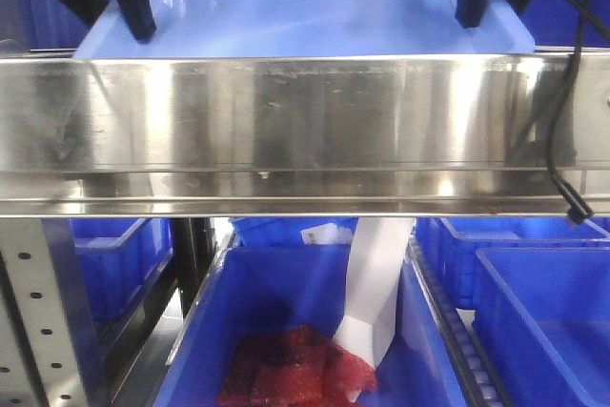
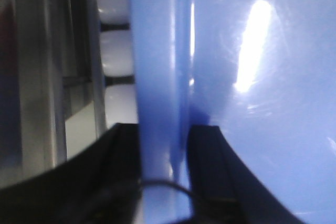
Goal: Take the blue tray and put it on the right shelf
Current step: 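Lower the tray onto the upper shelf with both grippers, then open both grippers and withdraw them from the tray rims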
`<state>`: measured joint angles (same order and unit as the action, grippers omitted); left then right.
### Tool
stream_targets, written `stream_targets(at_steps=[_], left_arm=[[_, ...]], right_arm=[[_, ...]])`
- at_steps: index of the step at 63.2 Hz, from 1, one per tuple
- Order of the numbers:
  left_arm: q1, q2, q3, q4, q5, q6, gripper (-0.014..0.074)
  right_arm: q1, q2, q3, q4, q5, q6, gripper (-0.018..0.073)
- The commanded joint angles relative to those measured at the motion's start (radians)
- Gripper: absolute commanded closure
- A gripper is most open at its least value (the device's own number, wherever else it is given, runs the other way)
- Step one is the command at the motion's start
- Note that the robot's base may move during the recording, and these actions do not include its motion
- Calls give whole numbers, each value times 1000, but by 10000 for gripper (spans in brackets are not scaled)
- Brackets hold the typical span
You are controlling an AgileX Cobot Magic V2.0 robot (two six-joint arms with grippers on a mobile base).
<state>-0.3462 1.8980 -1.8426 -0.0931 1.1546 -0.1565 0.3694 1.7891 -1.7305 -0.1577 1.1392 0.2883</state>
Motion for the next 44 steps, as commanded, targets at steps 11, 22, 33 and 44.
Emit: stream_targets(at_steps=[11, 22, 33, 44], left_arm=[[-4, -58, -34, -5, -67, 13, 9], [-4, -73, -49, -1, -51, 13, 17], [-4, -168, -49, -1, -59, 36, 19], [-4, -321, 1, 6, -88, 89, 113]], right_arm=[[-11, -59, -38, -28, -54, -13, -64], [-11, -100, -38, -30, -81, -12, -64], [-11, -181, -37, -24, -76, -12, 48], [-11, -296, -12, -24, -101, -13, 350]])
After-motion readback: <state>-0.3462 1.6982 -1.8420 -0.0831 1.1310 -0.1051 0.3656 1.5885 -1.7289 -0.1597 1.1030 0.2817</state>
